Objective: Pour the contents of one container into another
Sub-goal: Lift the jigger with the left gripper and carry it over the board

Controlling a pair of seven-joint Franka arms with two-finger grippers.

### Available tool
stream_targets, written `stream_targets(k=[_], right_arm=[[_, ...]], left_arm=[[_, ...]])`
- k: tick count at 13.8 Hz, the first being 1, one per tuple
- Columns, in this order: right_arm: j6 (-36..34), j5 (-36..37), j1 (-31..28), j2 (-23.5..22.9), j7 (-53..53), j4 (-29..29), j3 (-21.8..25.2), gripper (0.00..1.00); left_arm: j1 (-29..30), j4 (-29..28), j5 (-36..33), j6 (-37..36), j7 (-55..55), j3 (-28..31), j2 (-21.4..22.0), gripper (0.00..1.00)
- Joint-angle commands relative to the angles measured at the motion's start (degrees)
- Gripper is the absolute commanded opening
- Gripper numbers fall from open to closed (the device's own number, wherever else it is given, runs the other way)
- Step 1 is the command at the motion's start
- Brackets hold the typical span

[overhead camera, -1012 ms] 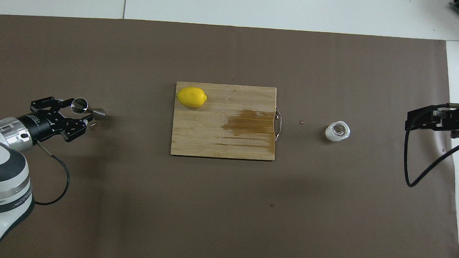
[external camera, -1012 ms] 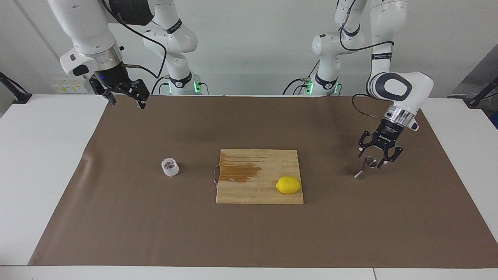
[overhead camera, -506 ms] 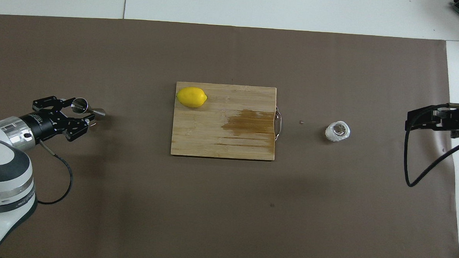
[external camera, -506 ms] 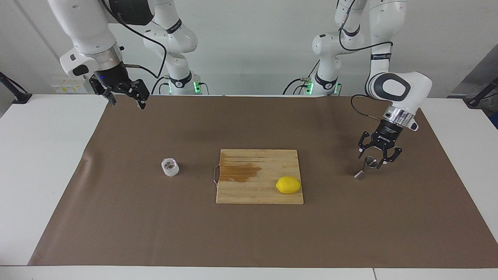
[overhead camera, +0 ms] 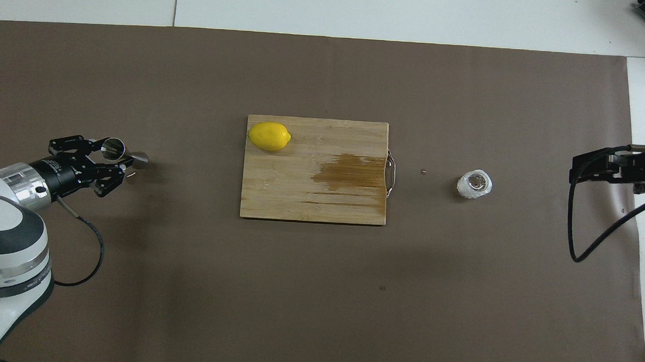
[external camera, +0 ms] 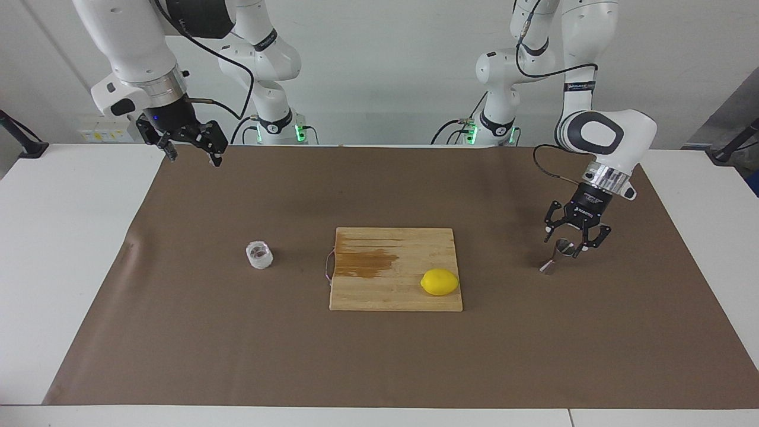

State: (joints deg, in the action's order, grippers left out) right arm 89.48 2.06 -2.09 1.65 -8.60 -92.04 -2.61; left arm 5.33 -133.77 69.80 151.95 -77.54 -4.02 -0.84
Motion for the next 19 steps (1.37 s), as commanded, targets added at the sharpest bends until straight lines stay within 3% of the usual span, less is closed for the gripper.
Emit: stream_targets(k=[1,2,5,7,10,13,19], right_arm=[[-0.36,-1.27,-0.9,0.9,-0.36,-0.6,-0.47,1.0],[-0.36,-1.27,-0.9,0.9,-0.36,-0.6,-0.47,1.0],[-0.36,-1.27,-0.9,0.9,-0.36,-0.6,-0.47,1.0],[-0.36,-1.27,-0.9,0.9,-0.36,-0.6,-0.47,1.0],[-0.36,-1.27,-0.9,0.9,-0.36,-0.6,-0.47,1.0],[-0.36,-1.27,-0.9,0.9,-0.36,-0.6,-0.47,1.0],[-0.36,-1.27,-0.9,0.9,-0.36,-0.6,-0.47,1.0]], left_arm=[[-0.93,0.8,1.39,1.07,1.34,0.41,-0.92,0.27],[-0.93,0.8,1.39,1.07,1.25,0.41,-0.92,0.17],[-0.76,0.88,1.31,0.63,1.25,0.5,-0.92,0.13],[-0.14,2.98,0.96,-2.43,0.9,0.5,-1.01,0.0],[-0.05,5.98,0.25,-9.29,0.55,0.59,-0.66,0.0],[-1.19,5.98,0.25,-10.88,0.11,-0.02,1.62,0.0],[-11.73,8.96,-0.63,-11.15,-2.97,-0.29,2.33,0.0]])
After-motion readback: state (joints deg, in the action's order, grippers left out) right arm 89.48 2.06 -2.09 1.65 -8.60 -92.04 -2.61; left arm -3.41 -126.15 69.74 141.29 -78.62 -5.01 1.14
